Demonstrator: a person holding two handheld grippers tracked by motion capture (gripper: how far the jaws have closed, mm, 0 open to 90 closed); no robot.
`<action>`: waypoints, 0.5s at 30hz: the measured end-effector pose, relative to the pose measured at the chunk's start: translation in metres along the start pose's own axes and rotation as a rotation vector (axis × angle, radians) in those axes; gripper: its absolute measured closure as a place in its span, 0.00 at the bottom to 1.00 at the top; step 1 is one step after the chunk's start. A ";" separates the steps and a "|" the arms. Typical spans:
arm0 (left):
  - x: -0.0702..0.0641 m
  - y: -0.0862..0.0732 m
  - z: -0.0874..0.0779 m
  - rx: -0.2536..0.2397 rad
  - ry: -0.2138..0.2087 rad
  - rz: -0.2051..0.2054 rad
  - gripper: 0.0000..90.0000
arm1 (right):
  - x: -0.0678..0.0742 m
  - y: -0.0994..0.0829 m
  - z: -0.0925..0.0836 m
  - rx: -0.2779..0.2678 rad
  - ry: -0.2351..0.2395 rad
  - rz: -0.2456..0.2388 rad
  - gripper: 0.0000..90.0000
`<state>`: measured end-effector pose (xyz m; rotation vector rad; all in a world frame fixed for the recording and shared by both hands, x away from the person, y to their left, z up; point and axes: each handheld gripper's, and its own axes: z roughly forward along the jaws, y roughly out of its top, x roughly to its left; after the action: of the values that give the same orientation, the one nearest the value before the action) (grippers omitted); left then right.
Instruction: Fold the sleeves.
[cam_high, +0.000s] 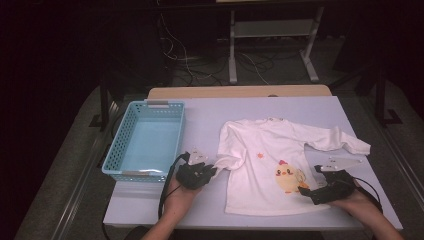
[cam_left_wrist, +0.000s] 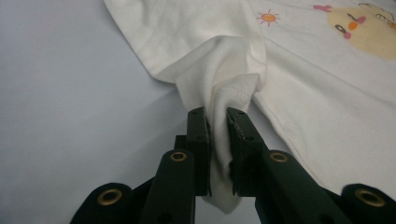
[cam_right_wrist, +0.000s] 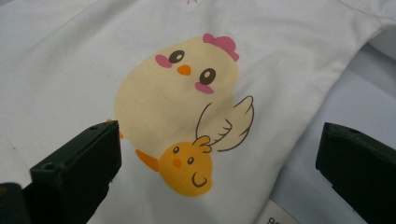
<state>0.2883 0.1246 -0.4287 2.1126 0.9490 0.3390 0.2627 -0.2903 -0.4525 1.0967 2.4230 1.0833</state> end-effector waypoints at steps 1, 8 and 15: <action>0.000 0.001 0.000 0.001 -0.001 0.004 0.88 | 0.000 0.000 0.000 0.000 0.000 0.001 0.00; 0.000 0.006 0.002 -0.015 0.003 0.002 0.88 | 0.000 0.000 0.000 0.000 0.000 0.000 0.00; 0.001 0.011 0.003 -0.037 0.009 0.008 0.88 | 0.000 0.000 0.000 0.002 0.001 0.000 0.00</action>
<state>0.2962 0.1186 -0.4222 2.0839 0.9324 0.3674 0.2629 -0.2902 -0.4529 1.0975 2.4259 1.0819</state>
